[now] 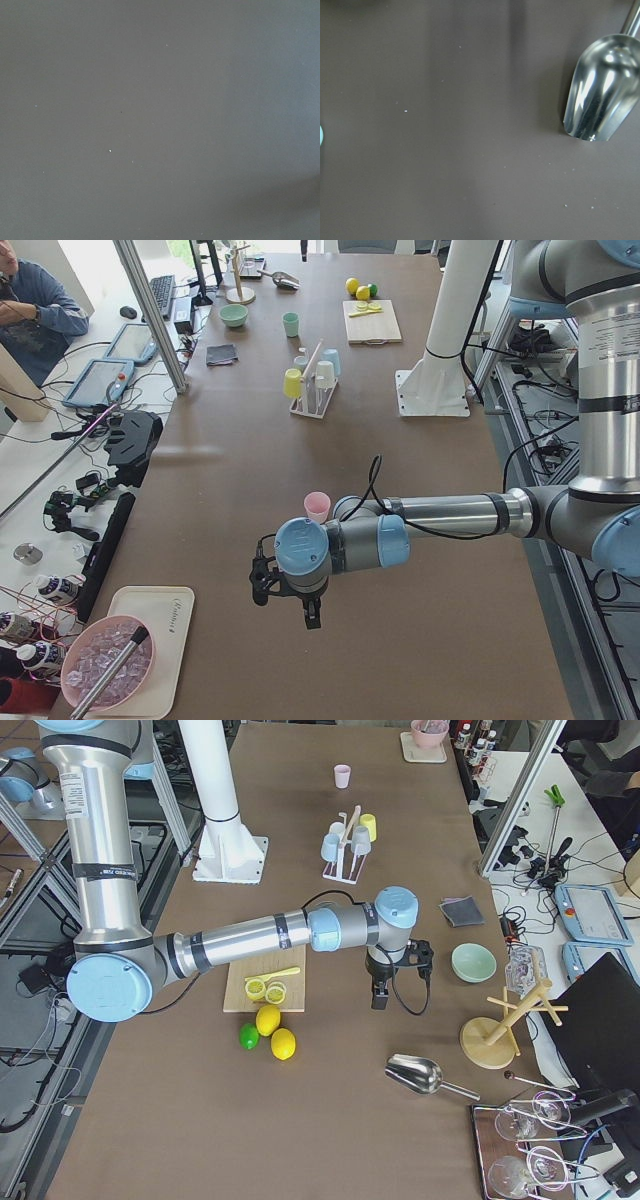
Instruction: Place cup on cup holder
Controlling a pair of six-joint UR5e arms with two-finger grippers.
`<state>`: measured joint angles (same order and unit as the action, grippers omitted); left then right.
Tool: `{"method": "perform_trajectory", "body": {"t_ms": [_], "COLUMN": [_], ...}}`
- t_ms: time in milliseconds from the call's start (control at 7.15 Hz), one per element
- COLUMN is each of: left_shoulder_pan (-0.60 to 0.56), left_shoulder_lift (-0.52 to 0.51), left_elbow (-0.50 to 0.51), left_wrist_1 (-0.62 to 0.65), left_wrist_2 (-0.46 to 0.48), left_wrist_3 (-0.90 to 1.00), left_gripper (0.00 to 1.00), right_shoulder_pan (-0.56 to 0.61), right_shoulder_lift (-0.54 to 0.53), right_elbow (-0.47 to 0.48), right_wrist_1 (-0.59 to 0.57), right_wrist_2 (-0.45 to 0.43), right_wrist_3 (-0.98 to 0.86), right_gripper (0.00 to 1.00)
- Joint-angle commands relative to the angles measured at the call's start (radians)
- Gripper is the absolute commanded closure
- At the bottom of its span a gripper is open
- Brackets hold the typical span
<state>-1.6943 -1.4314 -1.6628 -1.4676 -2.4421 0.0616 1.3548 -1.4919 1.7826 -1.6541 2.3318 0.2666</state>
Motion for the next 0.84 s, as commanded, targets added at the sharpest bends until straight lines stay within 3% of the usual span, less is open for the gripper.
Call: {"method": "perform_trajectory", "body": {"t_ms": [0,280,559,699], "left_shoulder_pan": [-0.001,0.004,0.015,0.072], "left_shoulder_lift": [0.000,-0.018,-0.073,-0.102], "left_elbow": [-0.005,-0.032,-0.026,-0.025], "left_wrist_1": [0.000,0.007,0.015,0.016], "left_wrist_2": [0.009,0.095,0.159,0.169], "left_wrist_3": [0.000,-0.006,-0.009,-0.009], "left_gripper": [0.01,0.01,0.01,0.01], "right_shoulder_pan": [-0.109,-0.207,-0.282,-0.301], "right_shoulder_lift": [0.016,0.067,0.123,0.162], "right_elbow": [0.082,0.144,0.140,0.112], "right_wrist_1": [0.000,0.000,-0.003,-0.015], "right_wrist_2": [0.008,0.001,-0.023,-0.026], "right_wrist_3": [0.104,0.222,0.218,0.211], "right_gripper": [0.00,0.00,0.00,0.00]}}
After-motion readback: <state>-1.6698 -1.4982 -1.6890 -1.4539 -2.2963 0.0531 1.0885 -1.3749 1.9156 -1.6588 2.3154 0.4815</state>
